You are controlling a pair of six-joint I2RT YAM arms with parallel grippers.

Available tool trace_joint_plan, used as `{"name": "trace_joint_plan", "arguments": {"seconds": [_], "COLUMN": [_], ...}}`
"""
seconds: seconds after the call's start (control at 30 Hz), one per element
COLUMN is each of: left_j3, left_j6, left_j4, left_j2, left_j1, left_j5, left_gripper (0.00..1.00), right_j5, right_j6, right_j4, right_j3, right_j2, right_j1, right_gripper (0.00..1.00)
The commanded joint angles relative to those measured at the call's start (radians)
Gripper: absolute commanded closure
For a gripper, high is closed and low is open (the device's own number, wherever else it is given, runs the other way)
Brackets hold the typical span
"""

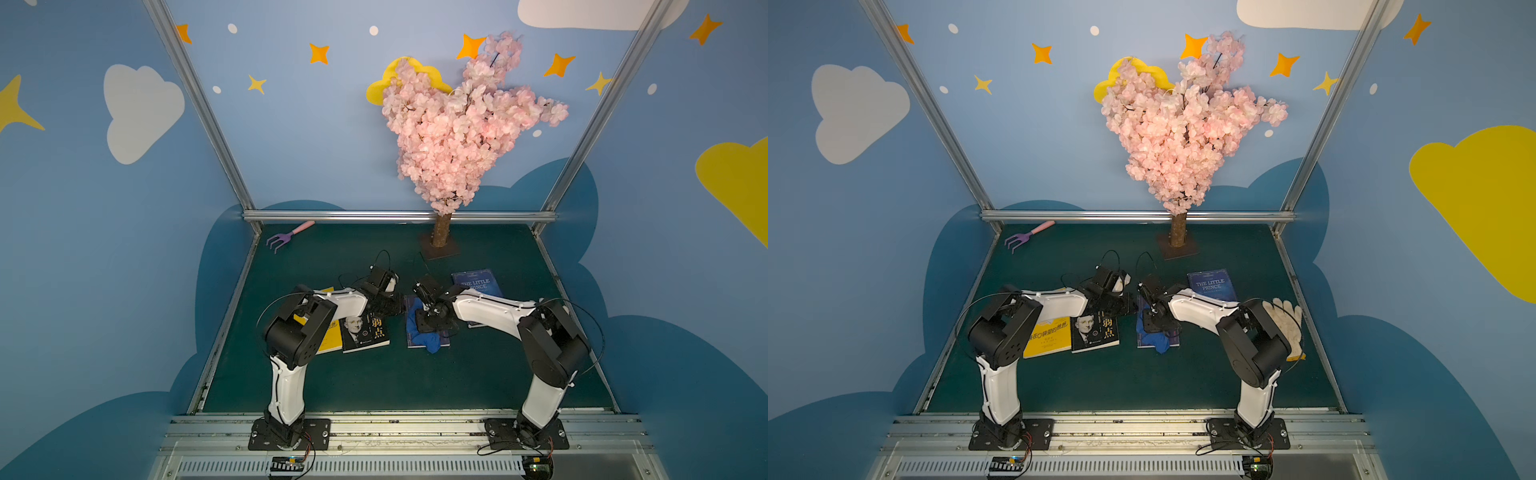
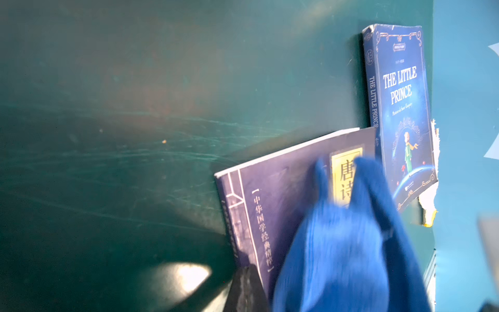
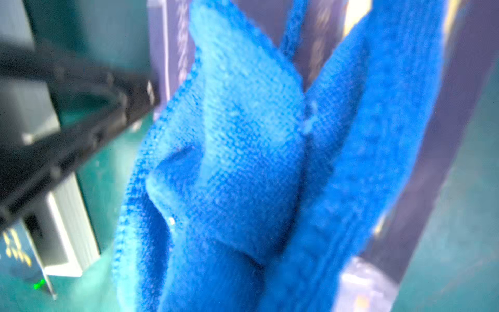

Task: Wipe the cover of the book
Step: Wipe the dirt from the cover of the book.

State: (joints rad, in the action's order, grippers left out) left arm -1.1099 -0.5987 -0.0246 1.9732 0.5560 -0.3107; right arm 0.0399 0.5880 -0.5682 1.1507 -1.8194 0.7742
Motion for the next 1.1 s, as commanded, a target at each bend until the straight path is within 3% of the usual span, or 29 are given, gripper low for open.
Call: {"name": "trace_joint_plan", "arguments": {"seconds": [0.0, 0.23, 0.57, 0.77, 0.93, 1.07], "left_j3": [0.013, 0.016, 0.012, 0.012, 0.010, 0.011], "left_j6": [0.003, 0.014, 0.002, 0.012, 0.017, 0.016], "left_j4": [0.054, 0.064, 0.049, 0.059, 0.066, 0.065], "left_j2": [0.042, 0.030, 0.044, 0.041, 0.043, 0.043], "left_j1": [0.006, 0.007, 0.007, 0.007, 0.007, 0.007], "left_j5": [0.001, 0.022, -0.004, 0.014, 0.025, 0.019], "left_gripper": [0.94, 0.94, 0.94, 0.94, 0.94, 0.94], "right_j5": [-0.040, -0.061, -0.010, -0.007, -0.064, -0.112], "right_j6": [0.013, -0.006, -0.027, -0.054, -0.034, 0.015], "right_j4": [-0.130, -0.184, -0.160, -0.172, -0.139, -0.081], "right_j3": [-0.026, 0.141, -0.124, -0.170, -0.149, -0.097], "right_j2": [-0.105, -0.206, 0.011, 0.073, 0.098, 0.029], "right_j1": [0.010, -0.001, -0.130, -0.182, -0.160, -0.070], "right_gripper": [1.00, 1.00, 1.00, 1.00, 1.00, 1.00]}}
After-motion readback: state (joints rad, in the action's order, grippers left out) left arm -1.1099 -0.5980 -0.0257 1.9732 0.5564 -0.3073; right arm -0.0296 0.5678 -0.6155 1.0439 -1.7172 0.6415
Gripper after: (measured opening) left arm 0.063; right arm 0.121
